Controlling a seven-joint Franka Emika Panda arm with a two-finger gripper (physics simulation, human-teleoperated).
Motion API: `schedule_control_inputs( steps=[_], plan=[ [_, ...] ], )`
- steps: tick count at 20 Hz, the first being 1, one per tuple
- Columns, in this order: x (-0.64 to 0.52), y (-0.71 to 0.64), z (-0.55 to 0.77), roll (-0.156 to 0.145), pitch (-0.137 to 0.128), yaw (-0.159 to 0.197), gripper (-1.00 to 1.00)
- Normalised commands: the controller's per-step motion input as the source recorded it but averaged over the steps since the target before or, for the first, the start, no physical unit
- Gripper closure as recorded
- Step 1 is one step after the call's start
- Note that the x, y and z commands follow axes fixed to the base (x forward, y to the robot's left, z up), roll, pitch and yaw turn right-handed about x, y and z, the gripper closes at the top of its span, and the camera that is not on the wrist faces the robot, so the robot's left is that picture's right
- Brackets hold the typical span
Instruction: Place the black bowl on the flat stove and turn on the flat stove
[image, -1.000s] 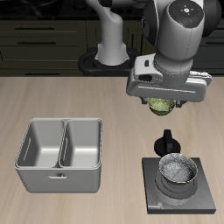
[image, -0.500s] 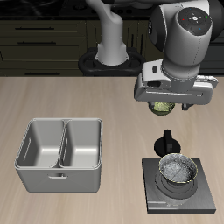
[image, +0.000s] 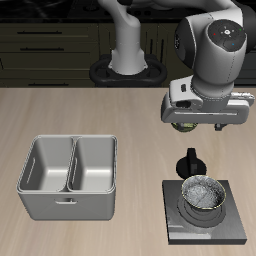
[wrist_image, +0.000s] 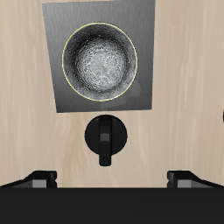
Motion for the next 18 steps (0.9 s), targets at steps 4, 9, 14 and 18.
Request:
schedule_control_inputs(
  steps=[4, 9, 14, 18],
  plan=[
    [-0.04, 0.17, -0.15, 0.024, 0.026, 0.005, -1.0],
    [-0.09, 0.13, -0.19, 0.011, 0.018, 0.009, -1.0],
    [-0.06, -0.1, -0.2, -0.018, 0.032, 0.001, -1.0],
    [-0.1, 0.1, -0.15, 0.0, 0.007, 0.013, -1.0]
  ],
)
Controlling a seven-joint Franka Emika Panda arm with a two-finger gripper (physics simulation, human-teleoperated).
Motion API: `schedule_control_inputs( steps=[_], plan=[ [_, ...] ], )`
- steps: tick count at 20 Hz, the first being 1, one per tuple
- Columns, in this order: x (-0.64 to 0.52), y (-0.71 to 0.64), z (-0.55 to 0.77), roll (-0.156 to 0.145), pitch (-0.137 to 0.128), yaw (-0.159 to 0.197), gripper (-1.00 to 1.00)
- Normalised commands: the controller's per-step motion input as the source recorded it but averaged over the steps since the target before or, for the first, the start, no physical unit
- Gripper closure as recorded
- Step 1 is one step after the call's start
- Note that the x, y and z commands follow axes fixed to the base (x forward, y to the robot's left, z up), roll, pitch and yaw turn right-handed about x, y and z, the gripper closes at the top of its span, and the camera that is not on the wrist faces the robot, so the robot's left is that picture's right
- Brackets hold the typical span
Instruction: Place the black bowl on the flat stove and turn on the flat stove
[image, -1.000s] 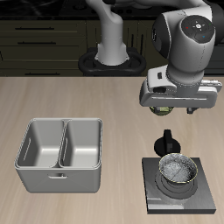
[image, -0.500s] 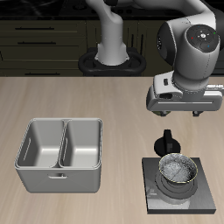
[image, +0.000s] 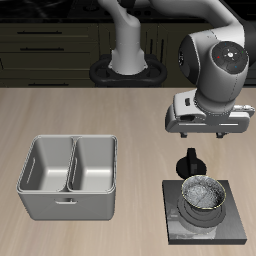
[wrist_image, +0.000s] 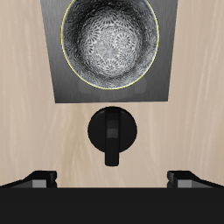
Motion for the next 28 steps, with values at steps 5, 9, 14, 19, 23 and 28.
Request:
schedule_control_inputs(
  steps=[5, 9, 14, 19, 23, 28],
  plan=[
    [-0.13, 0.14, -0.27, 0.019, 0.038, 0.009, -1.0],
    [-0.17, -0.01, -0.24, -0.005, 0.039, -0.01, -1.0],
    [-0.15, -0.02, -0.17, 0.001, 0.026, -0.024, -1.0],
    [-0.12, 0.02, -0.13, 0.0, 0.011, 0.002, -1.0],
    [-0.11, 0.01, -0.08, 0.015, 0.008, -0.019, -1.0],
    [-0.02, -0.11, -0.1, -0.01, 0.008, -0.004, -1.0]
  ],
)
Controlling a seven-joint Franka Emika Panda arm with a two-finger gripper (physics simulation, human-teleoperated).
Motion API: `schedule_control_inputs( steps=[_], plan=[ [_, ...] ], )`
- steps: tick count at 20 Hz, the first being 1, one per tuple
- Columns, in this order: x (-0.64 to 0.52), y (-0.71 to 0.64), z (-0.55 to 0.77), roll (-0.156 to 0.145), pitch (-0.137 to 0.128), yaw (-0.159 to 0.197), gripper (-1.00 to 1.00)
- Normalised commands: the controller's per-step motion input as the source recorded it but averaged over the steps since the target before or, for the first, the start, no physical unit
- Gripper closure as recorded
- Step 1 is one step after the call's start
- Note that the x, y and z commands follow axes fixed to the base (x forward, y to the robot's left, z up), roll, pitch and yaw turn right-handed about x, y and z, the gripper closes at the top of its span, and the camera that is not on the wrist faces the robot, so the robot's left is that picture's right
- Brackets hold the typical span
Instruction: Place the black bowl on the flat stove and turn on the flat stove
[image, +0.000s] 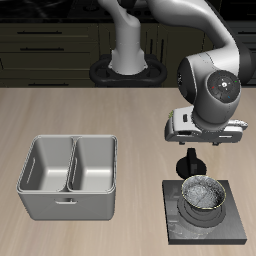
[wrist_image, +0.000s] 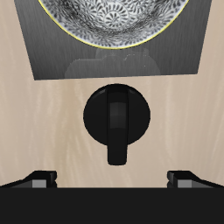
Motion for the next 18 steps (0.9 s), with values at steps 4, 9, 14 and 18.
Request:
schedule_control_inputs(
  steps=[4, 9, 14, 18],
  plan=[
    [0.0, -0.13, -0.14, 0.012, -0.002, -0.004, -1.0],
    [-0.03, -0.02, -0.23, 0.007, 0.029, 0.025, -1.0],
    [-0.07, -0.02, -0.17, -0.011, 0.046, -0.004, -1.0],
    [-0.08, 0.01, -0.13, -0.011, 0.02, -0.007, -1.0]
  ],
)
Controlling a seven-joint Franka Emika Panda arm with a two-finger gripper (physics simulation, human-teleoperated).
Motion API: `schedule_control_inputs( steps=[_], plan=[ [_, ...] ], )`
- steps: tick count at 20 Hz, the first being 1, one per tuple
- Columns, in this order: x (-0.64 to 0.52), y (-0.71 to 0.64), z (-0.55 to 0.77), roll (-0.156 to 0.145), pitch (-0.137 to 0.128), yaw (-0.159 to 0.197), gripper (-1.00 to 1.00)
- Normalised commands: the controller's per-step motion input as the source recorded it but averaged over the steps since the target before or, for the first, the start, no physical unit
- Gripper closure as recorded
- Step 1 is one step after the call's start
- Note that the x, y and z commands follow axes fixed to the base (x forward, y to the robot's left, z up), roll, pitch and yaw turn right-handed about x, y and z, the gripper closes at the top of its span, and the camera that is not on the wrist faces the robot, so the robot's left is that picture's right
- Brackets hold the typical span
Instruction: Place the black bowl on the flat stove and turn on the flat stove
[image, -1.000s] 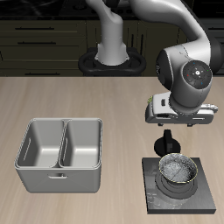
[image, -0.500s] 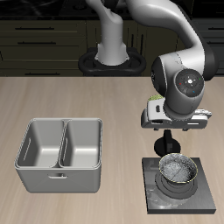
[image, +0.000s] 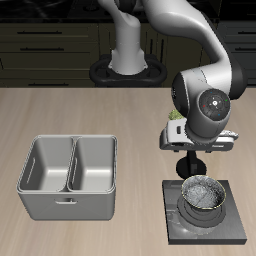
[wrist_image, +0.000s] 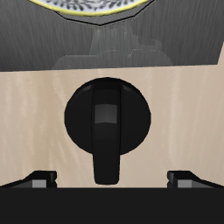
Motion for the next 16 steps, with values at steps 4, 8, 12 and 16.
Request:
schedule_control_inputs(
  steps=[4, 8, 12, 16],
  plan=[
    [-0.07, -0.01, -0.26, -0.005, 0.048, -0.018, -1.0],
    [-0.08, 0.01, -0.17, -0.006, 0.013, 0.024, -1.0],
    [-0.14, -0.03, -0.24, 0.002, 0.049, 0.008, -1.0],
    [-0.19, -0.05, -0.25, -0.01, 0.042, 0.007, -1.0]
  ],
)
